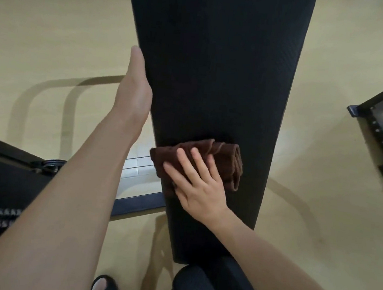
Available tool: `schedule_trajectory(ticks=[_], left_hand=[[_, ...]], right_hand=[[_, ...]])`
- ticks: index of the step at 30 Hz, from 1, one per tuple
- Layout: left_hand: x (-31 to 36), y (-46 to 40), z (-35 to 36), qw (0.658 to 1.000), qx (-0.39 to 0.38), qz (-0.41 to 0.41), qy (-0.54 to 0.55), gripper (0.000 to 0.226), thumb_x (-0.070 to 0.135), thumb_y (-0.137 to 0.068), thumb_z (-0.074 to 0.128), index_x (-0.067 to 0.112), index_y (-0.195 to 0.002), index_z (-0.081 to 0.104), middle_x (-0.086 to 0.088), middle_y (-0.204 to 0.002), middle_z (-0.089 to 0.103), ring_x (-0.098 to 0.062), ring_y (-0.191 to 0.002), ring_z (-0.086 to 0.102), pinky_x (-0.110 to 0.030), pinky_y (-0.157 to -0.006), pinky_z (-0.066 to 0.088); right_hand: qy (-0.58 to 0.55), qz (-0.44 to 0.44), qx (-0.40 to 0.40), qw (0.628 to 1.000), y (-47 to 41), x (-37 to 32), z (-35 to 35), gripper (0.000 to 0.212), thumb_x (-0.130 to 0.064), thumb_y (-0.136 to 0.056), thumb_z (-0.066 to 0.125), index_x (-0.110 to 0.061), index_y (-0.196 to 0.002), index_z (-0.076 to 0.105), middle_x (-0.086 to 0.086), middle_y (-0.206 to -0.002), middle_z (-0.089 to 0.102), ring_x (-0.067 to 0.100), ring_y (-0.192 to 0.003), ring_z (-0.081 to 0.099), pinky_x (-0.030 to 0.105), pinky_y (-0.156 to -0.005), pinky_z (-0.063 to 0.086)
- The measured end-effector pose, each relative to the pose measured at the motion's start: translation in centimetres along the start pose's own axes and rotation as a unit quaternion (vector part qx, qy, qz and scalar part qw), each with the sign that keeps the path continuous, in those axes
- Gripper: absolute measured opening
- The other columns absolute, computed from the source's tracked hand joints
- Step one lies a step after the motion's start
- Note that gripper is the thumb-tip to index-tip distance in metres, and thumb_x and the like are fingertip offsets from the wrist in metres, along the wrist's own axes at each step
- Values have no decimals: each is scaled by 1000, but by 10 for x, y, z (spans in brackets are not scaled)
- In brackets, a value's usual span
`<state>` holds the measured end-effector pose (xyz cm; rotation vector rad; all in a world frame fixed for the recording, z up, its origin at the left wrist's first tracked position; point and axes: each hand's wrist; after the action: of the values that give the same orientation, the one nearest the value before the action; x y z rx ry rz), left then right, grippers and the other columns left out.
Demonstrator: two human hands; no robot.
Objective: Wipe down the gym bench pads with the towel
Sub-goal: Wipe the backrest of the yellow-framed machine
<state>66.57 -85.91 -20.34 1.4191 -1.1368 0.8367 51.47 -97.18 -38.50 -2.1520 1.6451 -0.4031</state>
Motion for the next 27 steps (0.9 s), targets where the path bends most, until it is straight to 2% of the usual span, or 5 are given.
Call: schedule_trajectory(ticks=[4,10,17,21,27], left_hand=[[-8,-1,-1,999,-13,39,-14,71,65,-104,11,28,-161,31,9,-165,37,-12,-153,32,-33,-127,19],[-10,-11,-27,992,-79,96,-29,66,65,-103,19,30,-133,66,8,-126,73,-12,-118,67,-42,-108,51],[-46,2,-35,981,-130,132,-54,48,46,-110,22,27,-134,60,6,-134,64,-13,-125,58,-46,-115,45],[-68,11,-32,976,-160,125,-75,50,47,-110,20,26,-131,61,9,-126,67,-11,-120,62,-45,-112,47],[-85,6,-37,983,-161,83,-2,75,59,-107,8,20,-123,70,-2,-118,78,-13,-116,71,-39,-110,48]], right_hand=[[0,-21,30,999,-44,12,-22,54,-27,-105,54,-30,-158,43,5,-169,27,30,-159,20,48,-131,11],[-9,89,157,984,-128,-14,-34,47,-23,-104,55,-22,-151,55,13,-163,42,38,-155,32,54,-130,17],[62,-57,-16,996,21,-48,33,55,-31,-97,59,-21,-151,53,7,-171,28,33,-162,4,54,-131,-1],[48,-105,3,993,13,-32,22,46,-28,-97,61,-21,-142,64,8,-164,42,30,-157,25,47,-131,12],[-26,117,162,980,-75,-38,-2,44,-25,-103,54,-26,-147,60,13,-164,42,36,-156,31,52,-130,17]])
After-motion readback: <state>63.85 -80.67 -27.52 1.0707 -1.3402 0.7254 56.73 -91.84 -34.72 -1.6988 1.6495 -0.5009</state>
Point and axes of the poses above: each hand's wrist, its own y-axis away from the middle knuckle, its own z-axis out of the palm, x = y × z
